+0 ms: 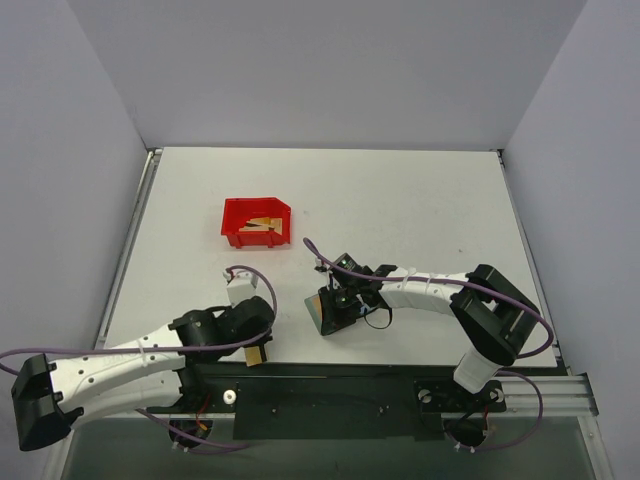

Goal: Put the credit cards into the card holder
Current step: Move the credit card to the corner of the board.

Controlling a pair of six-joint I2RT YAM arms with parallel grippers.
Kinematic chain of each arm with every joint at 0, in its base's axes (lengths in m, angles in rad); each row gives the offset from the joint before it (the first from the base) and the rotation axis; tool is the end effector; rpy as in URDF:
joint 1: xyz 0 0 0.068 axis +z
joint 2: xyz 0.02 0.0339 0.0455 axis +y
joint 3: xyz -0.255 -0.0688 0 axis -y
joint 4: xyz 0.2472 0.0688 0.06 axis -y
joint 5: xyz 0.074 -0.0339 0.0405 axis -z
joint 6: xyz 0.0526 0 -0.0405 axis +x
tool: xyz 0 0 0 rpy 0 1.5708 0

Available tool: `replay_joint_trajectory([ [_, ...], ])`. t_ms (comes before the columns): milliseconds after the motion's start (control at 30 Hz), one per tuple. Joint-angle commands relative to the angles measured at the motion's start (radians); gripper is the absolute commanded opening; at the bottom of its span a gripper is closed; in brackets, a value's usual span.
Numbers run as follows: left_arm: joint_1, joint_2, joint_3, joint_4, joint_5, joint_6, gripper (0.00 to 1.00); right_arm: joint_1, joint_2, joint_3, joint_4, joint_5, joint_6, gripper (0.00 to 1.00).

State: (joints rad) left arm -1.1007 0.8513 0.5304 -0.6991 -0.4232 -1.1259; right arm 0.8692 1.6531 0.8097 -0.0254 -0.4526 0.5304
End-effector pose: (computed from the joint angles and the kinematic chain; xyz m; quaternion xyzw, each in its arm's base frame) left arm 0.0959 -0.1411 0.1803 -0.0690 0.9401 -0.1493 0.2988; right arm 0.1944 0.2657 0.1303 -0.2303 0.8890 0.3770 0.1206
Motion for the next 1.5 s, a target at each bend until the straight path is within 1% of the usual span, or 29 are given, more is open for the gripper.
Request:
replay_joint_trajectory([
  [0,0.085,0.021,0.066,0.058,-0.071,0.083,0.0,-0.004,-0.021,0.013,0.002,-0.003,0.002,0.13],
  [33,0.138,0.053,0.059,0.064,-0.049,0.087,0.0,-0.001,-0.026,0.014,0.002,-0.003,0.003,0.13],
  [67,0.16,0.069,0.046,0.076,-0.042,0.089,0.0,0.005,-0.03,0.014,0.002,-0.001,0.005,0.13],
  [100,0.209,0.095,0.028,0.087,-0.025,0.09,0.0,0.011,-0.03,0.016,0.004,0.0,0.008,0.13],
  [167,0.258,0.115,-0.007,0.125,-0.014,0.091,0.0,0.017,-0.035,0.014,0.004,0.005,0.011,0.13],
  [367,0.344,0.137,-0.075,0.219,0.006,0.1,0.0,0.03,-0.036,0.009,0.007,0.011,0.017,0.13],
  [567,0.372,0.175,-0.099,0.268,0.021,0.126,0.0,0.045,-0.024,0.017,-0.001,0.005,0.013,0.13],
  [733,0.372,0.204,-0.122,0.286,0.066,0.129,0.0,0.063,-0.027,0.017,-0.002,0.014,0.017,0.13],
  [1000,0.374,0.126,-0.173,0.244,0.109,0.095,0.0,0.097,-0.055,0.006,0.016,0.032,0.045,0.13],
  [1133,0.371,0.108,-0.182,0.207,0.121,0.08,0.0,0.132,-0.093,-0.023,0.106,0.011,0.104,0.14],
  [1267,0.371,0.089,-0.191,0.196,0.13,0.077,0.0,0.163,-0.11,-0.064,0.251,-0.003,0.212,0.18],
  [1367,0.372,0.083,-0.191,0.184,0.135,0.074,0.0,0.177,-0.09,-0.072,0.3,-0.011,0.267,0.2],
  [1467,0.371,0.071,-0.194,0.161,0.144,0.067,0.0,0.198,-0.055,-0.095,0.405,-0.024,0.354,0.22],
])
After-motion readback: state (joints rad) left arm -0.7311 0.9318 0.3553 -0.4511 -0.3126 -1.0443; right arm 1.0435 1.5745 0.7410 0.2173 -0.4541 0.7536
